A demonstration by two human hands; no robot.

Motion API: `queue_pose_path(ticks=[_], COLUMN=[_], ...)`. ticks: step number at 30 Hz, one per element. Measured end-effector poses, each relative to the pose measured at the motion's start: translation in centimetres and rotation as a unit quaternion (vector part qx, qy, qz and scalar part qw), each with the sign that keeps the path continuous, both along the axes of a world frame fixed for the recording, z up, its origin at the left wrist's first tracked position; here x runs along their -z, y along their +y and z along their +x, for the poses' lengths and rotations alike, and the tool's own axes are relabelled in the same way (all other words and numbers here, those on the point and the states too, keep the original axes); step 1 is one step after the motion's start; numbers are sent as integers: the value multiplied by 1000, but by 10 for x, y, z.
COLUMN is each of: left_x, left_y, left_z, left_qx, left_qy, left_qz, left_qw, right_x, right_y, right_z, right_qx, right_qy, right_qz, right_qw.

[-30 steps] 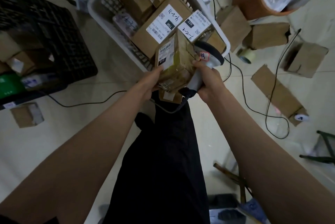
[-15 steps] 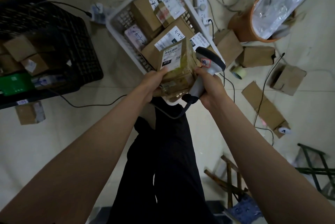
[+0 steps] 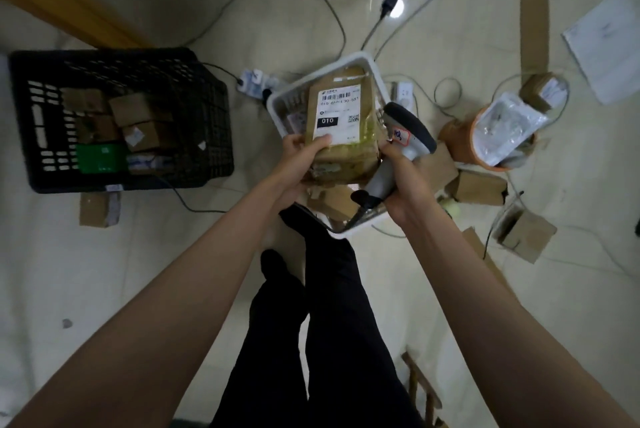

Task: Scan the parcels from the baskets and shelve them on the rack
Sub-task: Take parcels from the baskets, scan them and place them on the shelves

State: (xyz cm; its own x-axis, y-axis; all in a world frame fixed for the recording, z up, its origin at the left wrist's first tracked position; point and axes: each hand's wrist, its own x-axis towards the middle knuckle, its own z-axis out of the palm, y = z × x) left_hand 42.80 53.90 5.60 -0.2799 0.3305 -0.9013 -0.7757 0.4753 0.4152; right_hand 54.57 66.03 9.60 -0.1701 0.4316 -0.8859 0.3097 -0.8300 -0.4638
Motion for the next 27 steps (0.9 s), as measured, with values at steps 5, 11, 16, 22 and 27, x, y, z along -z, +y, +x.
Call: queue_pose_path(ticks=[5, 11, 16, 22, 27], left_x=[-84, -179, -251, -321, -362], left_y=[-27, -106, -200, -314, -397], left_z=[-47, -95, -97, -70, -33], left_qx=[-77, -115, -209, -330, -390], left_qy=[50, 124, 208, 303, 384], left_qz=[49, 83, 91, 55, -21], left_qw=[995, 982, 951, 893, 836], right_x=[-71, -166, -229, -287, -330], right_y=[-7, -40, -103, -202, -286], right_z=[-48, -111, -163, -204, -215], right_qx=[-62, -181, -298, -441, -529], right_qy=[74, 141, 186, 280, 340], right_qz=[28, 48, 35, 53, 92], right_qw=[995, 972, 936, 851, 772])
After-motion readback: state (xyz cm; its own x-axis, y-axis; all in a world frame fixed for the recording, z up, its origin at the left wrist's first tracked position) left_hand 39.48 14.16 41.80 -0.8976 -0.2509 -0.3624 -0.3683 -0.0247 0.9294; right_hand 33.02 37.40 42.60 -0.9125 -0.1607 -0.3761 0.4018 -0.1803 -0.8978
